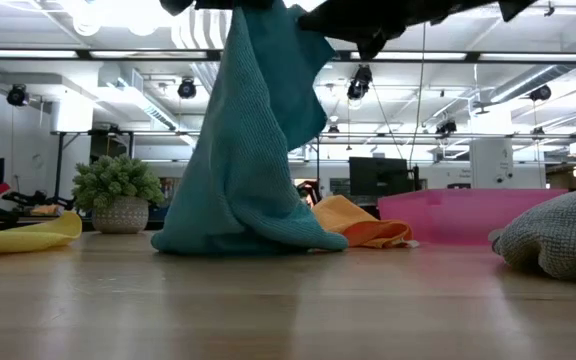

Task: Fold microfiber towels
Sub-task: Fold the blue microfiber cloth

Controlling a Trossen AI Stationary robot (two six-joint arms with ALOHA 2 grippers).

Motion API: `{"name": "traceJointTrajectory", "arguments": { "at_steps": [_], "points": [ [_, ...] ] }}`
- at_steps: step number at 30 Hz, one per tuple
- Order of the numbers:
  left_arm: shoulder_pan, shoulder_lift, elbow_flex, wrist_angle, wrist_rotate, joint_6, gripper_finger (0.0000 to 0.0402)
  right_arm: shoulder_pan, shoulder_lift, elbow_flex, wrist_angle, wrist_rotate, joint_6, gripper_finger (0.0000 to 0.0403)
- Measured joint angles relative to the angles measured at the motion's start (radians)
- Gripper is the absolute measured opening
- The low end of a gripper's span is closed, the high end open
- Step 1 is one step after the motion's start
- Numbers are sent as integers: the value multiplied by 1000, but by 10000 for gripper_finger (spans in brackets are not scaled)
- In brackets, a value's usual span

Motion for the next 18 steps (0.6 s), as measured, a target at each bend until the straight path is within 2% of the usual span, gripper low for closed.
{"name": "traceJointTrajectory", "arguments": {
  "at_steps": [4,7,12,16,18],
  "points": [
    [11,-3,0,-6,-12,36,114,-8,10,85,-138,-5,141,9],
    [13,-5,0,-8,-65,117,160,-25,10,131,-165,-25,275,9],
    [13,-6,0,-10,-170,250,200,-53,3,170,-167,-118,352,9],
    [8,-35,0,-71,-178,269,203,-74,2,212,-251,-271,218,9],
    [0,-61,0,-141,-145,248,204,-73,2,250,-327,-296,152,9]
  ]
}}
